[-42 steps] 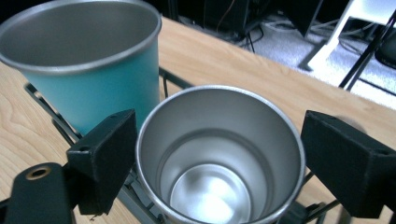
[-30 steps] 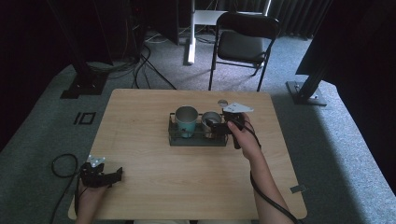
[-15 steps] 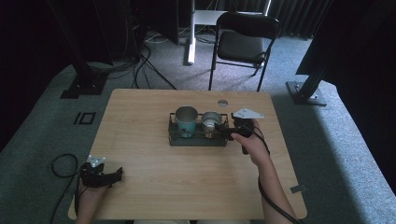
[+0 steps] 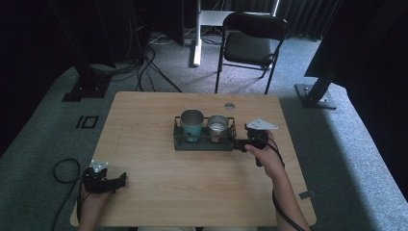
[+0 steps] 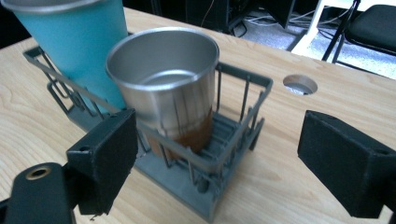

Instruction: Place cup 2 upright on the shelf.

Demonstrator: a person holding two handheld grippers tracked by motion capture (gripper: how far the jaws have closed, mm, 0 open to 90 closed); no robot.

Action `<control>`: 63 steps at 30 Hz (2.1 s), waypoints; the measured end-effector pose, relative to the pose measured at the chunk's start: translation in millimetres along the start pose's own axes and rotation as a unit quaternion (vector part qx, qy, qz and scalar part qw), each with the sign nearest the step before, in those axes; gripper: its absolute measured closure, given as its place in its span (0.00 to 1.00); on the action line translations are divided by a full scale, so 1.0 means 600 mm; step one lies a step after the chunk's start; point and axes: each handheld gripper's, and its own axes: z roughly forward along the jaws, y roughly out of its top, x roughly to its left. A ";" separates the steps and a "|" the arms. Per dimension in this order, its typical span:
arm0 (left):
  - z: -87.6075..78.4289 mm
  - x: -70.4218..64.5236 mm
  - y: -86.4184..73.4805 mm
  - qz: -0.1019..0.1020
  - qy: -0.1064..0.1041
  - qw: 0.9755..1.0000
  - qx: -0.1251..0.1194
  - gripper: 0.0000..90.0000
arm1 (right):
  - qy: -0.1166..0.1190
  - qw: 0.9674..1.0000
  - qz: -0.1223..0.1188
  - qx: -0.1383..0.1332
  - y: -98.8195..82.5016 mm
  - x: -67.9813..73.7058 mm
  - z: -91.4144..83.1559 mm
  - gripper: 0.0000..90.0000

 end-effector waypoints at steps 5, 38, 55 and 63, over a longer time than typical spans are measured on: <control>0.000 0.000 0.000 0.000 0.000 1.000 0.000 0.02 | -0.002 1.000 -0.001 0.010 -0.019 -0.003 -0.006 0.13; 0.000 0.000 0.000 0.000 0.000 1.000 0.000 0.02 | -0.047 0.996 0.041 0.059 -0.151 -0.039 -0.036 0.14; 0.000 0.000 0.000 -0.001 0.000 1.000 0.000 0.02 | -0.075 0.992 0.045 0.085 -0.201 -0.051 -0.073 0.14; 0.000 0.000 0.000 0.000 0.000 1.000 0.000 0.02 | -0.107 0.987 0.051 0.108 -0.216 -0.056 -0.096 0.14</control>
